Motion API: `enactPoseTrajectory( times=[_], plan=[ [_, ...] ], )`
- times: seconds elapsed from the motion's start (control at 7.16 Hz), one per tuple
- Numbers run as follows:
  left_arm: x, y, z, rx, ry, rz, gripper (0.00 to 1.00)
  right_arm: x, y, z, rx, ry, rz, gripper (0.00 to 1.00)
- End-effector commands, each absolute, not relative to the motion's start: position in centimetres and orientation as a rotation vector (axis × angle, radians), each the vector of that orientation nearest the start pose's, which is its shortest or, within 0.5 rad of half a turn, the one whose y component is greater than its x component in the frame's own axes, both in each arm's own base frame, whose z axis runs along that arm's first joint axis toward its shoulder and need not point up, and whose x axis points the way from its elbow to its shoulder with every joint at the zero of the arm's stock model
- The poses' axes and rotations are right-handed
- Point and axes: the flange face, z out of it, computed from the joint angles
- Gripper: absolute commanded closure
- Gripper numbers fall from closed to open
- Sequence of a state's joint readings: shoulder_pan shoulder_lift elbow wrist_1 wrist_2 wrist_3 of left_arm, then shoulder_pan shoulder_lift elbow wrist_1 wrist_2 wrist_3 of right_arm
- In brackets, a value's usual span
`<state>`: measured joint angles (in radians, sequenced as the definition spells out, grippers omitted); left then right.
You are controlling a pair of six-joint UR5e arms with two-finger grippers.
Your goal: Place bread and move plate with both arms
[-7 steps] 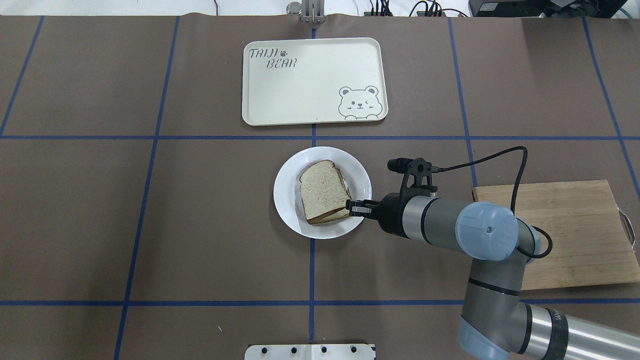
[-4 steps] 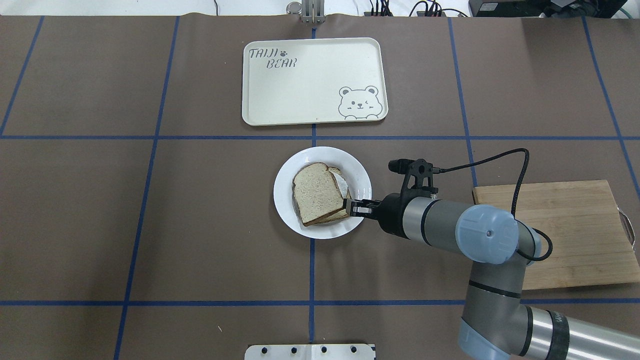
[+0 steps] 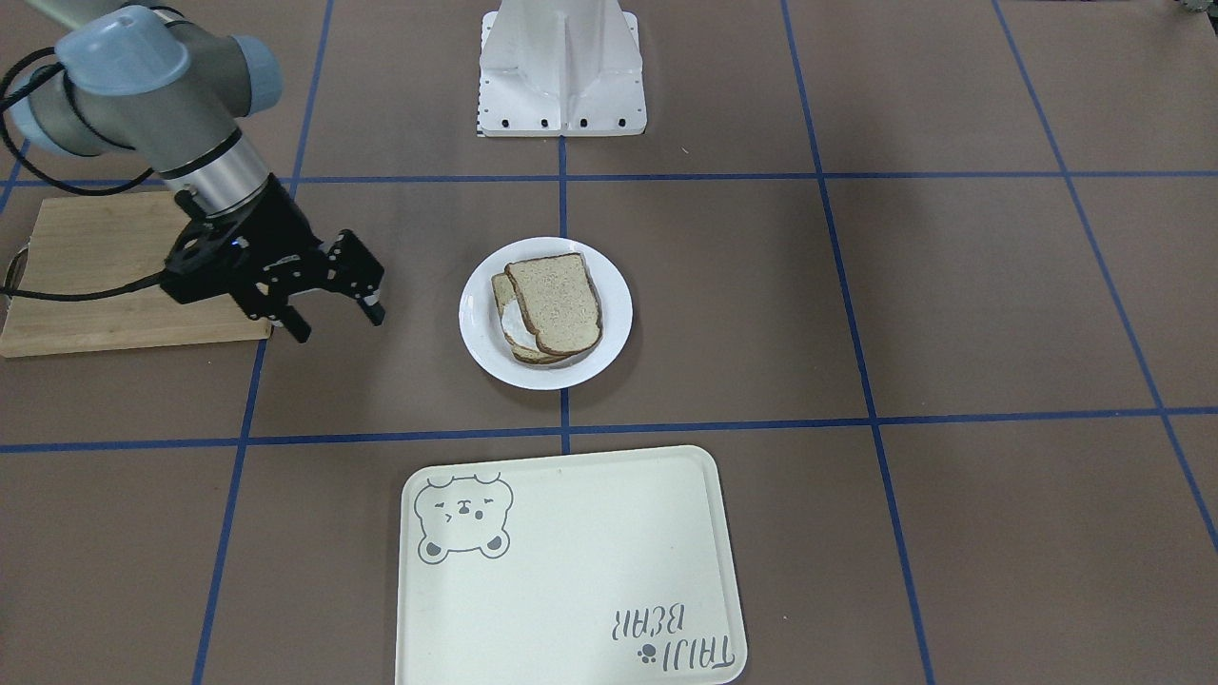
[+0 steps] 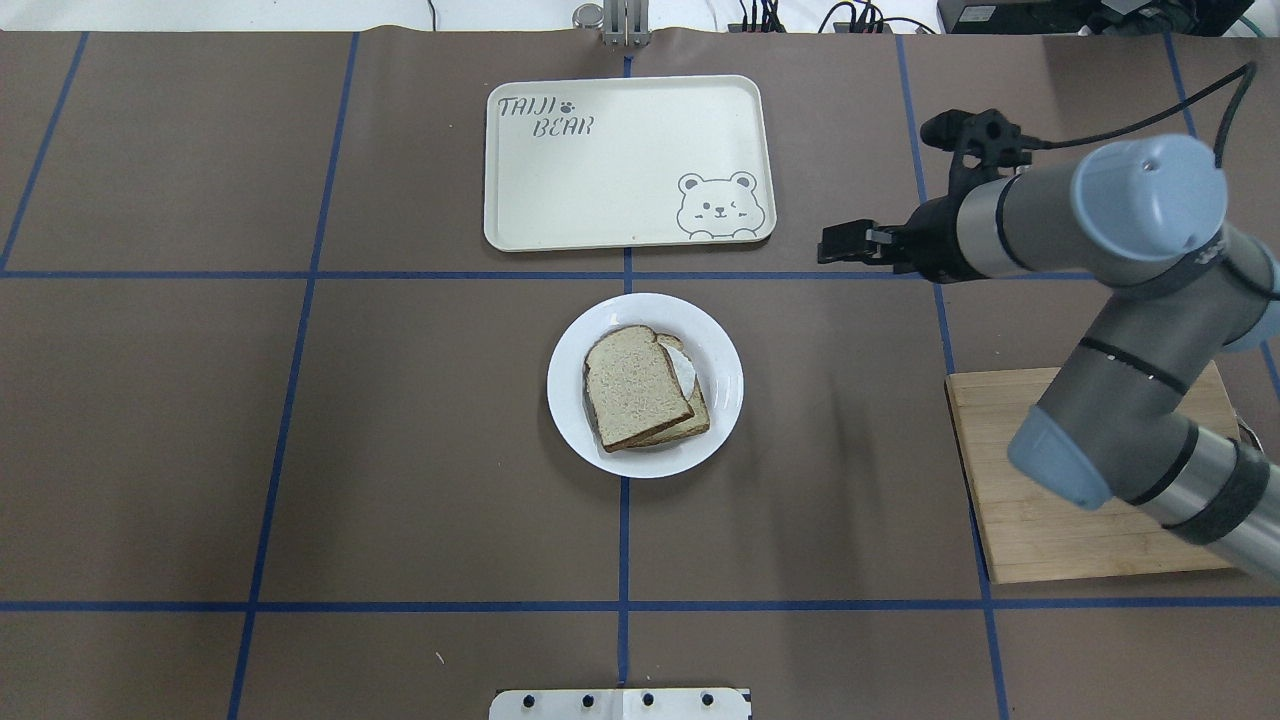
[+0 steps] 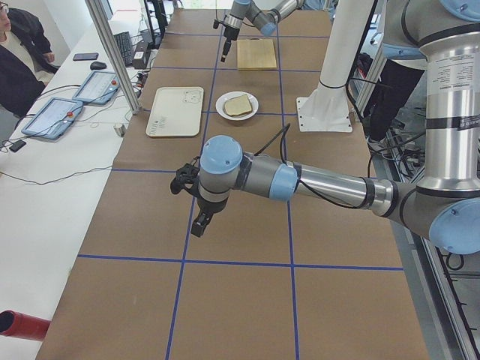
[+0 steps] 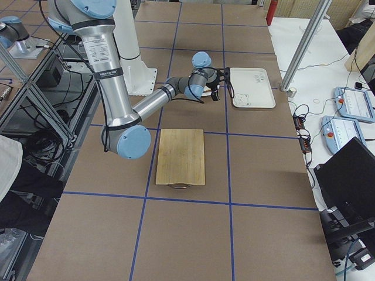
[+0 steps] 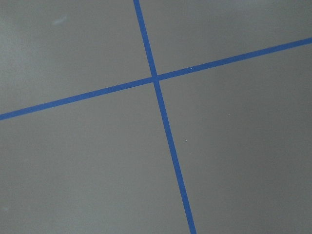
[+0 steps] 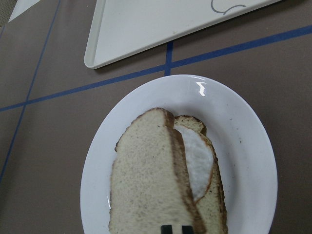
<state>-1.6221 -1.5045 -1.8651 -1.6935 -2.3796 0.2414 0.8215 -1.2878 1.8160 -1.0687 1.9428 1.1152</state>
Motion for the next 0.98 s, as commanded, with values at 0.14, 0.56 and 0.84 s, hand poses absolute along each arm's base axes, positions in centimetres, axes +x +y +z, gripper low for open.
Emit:
enactPoseTrajectory(
  times=[0.14, 0.56, 0.84],
  plan=[
    [-8.3, -50.5, 47.8, 0.641, 0.712, 0.411, 0.01, -16.8, -56.2, 47.6, 0.226, -0.742, -0.112, 0.0],
    [0.8, -51.5, 42.3, 0.534, 1.004, 0.356, 0.01, 1.6, -53.2, 61.2, 0.175, -0.727, -0.245, 0.0],
    [9.4, -49.7, 39.4, 0.411, 1.197, 0.191, 0.01, 7.5, -46.7, 67.5, 0.081, -0.721, -0.197, 0.0]
  ],
)
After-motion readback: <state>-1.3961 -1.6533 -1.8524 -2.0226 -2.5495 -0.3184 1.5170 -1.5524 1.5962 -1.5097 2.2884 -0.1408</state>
